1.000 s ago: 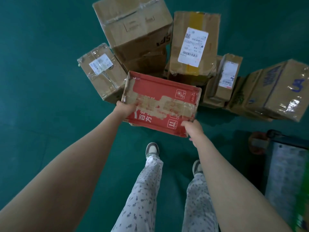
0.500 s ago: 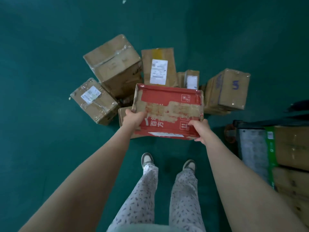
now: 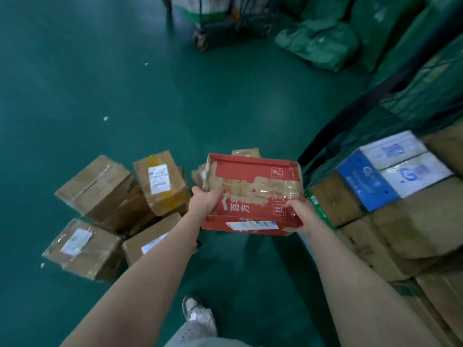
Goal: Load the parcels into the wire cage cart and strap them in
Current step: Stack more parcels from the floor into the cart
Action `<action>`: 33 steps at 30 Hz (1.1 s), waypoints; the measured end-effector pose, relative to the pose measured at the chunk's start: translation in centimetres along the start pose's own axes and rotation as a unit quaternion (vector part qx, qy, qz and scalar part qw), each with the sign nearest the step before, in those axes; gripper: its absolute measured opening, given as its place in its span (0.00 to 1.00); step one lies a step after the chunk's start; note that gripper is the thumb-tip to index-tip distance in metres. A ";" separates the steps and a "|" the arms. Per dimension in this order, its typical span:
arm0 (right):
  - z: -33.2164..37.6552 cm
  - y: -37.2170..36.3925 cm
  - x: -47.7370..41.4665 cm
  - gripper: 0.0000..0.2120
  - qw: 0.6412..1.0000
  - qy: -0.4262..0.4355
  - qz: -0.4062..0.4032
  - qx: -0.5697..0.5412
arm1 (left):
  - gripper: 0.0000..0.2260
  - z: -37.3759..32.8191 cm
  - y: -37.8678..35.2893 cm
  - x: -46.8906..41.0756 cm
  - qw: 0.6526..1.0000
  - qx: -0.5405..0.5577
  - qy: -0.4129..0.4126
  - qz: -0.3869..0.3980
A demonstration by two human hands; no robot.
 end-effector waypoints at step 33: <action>-13.5 58.8 8.1 0.26 0.883 0.026 -0.385 -0.267 | 0.40 -16.5 -56.8 32.5 0.881 -0.211 -0.294 0.304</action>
Point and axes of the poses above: each hand's wrist, its own x-axis away from the middle knuckle, its own y-axis out of the back of the hand, z = x × y, the point moved 9 cm from there along -x, towards the middle knuckle, and after that the axes turned 6 degrees about y, right-handed, at the moved point
